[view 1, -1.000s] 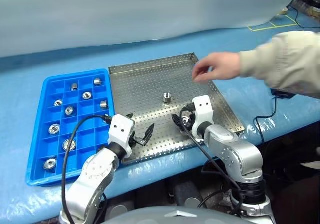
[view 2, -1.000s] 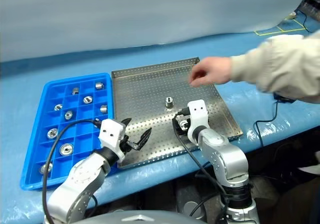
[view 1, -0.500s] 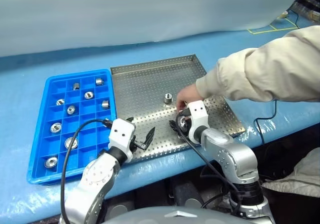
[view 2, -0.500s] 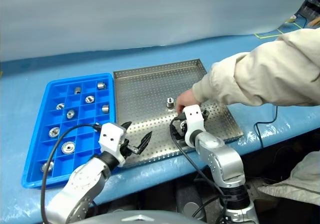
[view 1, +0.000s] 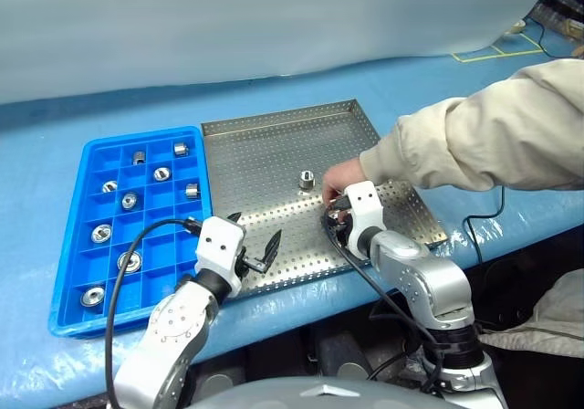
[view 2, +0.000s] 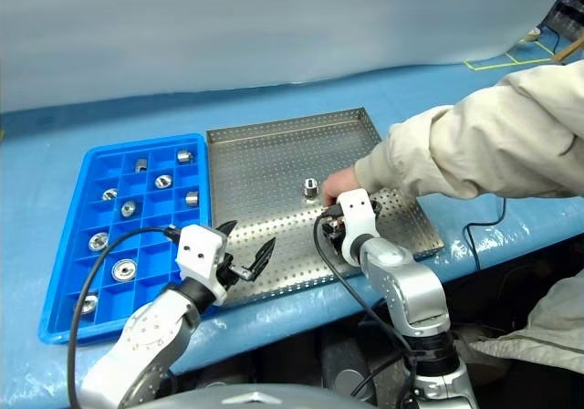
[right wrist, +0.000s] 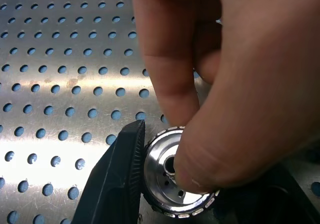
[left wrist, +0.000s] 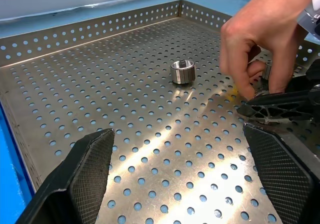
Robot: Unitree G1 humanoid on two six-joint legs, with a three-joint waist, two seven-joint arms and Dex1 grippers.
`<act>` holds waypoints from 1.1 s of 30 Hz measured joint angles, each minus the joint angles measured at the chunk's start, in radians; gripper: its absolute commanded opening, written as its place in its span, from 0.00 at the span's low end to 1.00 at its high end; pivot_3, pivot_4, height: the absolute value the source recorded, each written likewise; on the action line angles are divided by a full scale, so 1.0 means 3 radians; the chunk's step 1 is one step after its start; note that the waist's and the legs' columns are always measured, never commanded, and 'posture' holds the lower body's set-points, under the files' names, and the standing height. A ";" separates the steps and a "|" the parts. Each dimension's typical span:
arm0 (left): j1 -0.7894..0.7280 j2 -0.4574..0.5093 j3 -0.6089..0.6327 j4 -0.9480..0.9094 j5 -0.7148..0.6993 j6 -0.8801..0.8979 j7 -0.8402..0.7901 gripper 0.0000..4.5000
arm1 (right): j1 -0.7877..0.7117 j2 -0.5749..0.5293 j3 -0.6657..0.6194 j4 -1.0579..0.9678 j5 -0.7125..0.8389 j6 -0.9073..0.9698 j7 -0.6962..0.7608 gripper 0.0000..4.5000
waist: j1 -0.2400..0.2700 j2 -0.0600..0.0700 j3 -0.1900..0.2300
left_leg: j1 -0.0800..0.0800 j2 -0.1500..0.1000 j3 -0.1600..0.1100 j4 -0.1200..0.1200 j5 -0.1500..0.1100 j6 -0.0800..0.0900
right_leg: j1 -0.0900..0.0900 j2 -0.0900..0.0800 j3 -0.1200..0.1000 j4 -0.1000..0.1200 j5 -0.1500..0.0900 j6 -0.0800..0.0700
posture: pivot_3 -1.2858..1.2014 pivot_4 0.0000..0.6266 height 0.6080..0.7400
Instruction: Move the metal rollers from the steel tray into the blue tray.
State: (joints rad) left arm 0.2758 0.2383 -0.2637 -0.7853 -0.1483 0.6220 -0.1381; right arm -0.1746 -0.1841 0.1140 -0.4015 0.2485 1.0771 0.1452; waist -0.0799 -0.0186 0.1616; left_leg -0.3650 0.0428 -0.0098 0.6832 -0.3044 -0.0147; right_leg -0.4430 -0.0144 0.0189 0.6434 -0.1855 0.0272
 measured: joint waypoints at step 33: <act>-0.0007 -0.0015 -0.0011 0.0000 0.0043 0.0000 0.0021 1.00 | -0.0024 -0.0004 0.0196 0.0009 0.0093 -0.0089 0.0317 0.98 | 0.0047 -0.0001 0.0001 | -0.0001 0.0004 0.0001 -0.0003 0.0000 0.0000 | -0.0001 0.0018 0.0023 -0.0003 -0.0001 -0.0002 | 0.52 0.24 1.00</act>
State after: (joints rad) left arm 0.2737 0.2339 -0.2669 -0.7853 -0.1353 0.6220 -0.1319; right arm -0.1818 -0.1855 0.1728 -0.3987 0.2764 1.0503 0.2404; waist -0.0658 -0.0188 0.1617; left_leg -0.3653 0.0441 -0.0094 0.6824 -0.3045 -0.0145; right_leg -0.4434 -0.0091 0.0259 0.6426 -0.1858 0.0266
